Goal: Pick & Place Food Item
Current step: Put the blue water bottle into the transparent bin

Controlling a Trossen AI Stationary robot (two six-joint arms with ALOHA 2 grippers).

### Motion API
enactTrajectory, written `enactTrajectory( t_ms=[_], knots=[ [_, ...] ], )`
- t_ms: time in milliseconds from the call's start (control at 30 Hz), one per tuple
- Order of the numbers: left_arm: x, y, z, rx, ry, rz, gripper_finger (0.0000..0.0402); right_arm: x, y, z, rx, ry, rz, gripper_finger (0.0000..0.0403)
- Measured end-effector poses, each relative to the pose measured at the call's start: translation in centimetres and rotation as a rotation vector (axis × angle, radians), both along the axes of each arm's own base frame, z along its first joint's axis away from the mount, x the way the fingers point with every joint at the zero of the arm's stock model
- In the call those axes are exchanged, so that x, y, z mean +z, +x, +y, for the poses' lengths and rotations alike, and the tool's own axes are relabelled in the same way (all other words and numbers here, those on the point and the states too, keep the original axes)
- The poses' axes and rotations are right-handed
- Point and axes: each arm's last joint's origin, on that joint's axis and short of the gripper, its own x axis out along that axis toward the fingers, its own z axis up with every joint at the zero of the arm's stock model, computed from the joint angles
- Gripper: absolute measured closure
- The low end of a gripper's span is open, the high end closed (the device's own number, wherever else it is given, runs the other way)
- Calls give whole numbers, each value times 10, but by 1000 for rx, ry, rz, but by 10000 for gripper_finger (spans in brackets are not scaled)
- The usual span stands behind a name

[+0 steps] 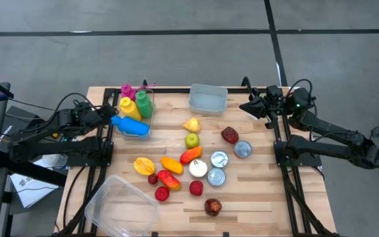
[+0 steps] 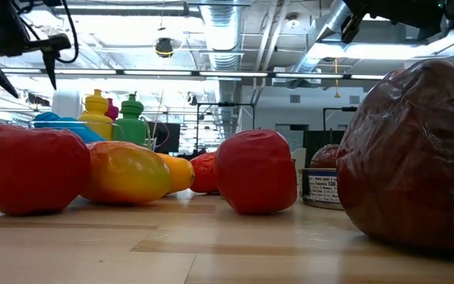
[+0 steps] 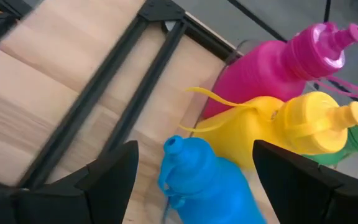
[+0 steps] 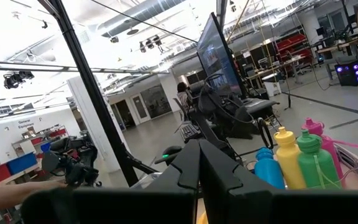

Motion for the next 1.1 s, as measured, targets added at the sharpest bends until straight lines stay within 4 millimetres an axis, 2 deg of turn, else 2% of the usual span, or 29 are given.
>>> enactTrajectory(
  t_ms=[233, 467, 733, 1100],
  knots=[
    [-17, 19, 6, 12, -7, -22, 96, 0, 0, 0, 1, 0, 0, 401],
    [-23, 29, 9, 16, -45, 23, 96, 0, 0, 0, 4, -1, 1, 401],
    [-24, 27, 9, 79, -26, 43, 96, 0, 0, 0, 14, -7, 4, 401],
    [-25, 29, 11, 128, 5, -21, 96, 0, 0, 0, 14, -19, 4, 401]
  ],
)
